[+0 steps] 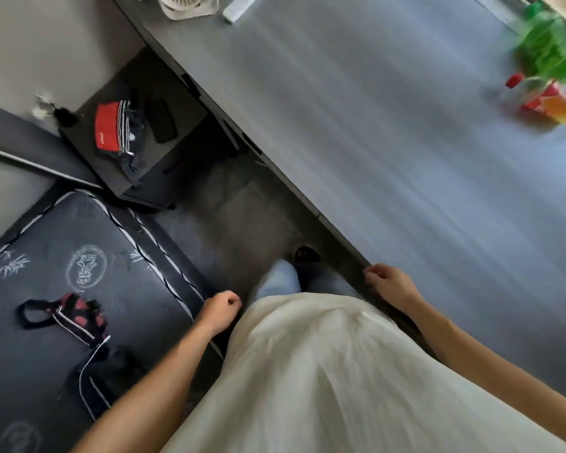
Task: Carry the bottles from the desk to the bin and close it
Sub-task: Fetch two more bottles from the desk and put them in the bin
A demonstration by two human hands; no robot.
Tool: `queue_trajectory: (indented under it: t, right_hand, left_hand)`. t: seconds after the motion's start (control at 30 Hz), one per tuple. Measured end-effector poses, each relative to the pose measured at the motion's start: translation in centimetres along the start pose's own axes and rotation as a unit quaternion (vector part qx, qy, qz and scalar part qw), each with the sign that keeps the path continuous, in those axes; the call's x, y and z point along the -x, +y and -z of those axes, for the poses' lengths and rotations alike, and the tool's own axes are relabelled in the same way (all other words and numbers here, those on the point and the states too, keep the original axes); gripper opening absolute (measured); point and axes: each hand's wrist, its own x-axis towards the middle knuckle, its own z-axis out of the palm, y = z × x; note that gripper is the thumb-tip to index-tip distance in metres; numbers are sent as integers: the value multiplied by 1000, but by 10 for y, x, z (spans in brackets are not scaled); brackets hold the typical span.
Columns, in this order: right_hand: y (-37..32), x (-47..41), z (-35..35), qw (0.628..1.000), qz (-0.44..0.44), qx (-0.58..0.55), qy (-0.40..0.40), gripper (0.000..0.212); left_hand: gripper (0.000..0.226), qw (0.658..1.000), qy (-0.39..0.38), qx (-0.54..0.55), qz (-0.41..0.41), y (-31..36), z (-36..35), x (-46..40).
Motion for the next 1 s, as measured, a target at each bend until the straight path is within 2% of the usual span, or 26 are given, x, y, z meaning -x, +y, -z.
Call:
queue_trajectory:
  t: [0.2,0.37,0.67,0.83,1.0]
  right_hand:
    - [-67,-33,32,996,20,-81,41,19]
    - [-88,-43,41,990,-23,-123,70,24]
    - [-80,-24,14,972,-140,-162,96,21]
    - [-75,-5,1,950,-194,-213,121,17]
    - [-70,-5,27,925,-198,-270,180,18]
  left_hand:
    - [22,998,-37,-46,9,1,49,-33]
    - [21,994,-65,-83,-26,43,108,-75]
    - [22,966,-90,-186,-157,203,184,-141]
    - [22,929,-124,-238,-255,289,182,-150]
    - [21,895,-131,-284,-317,375,165,-154]
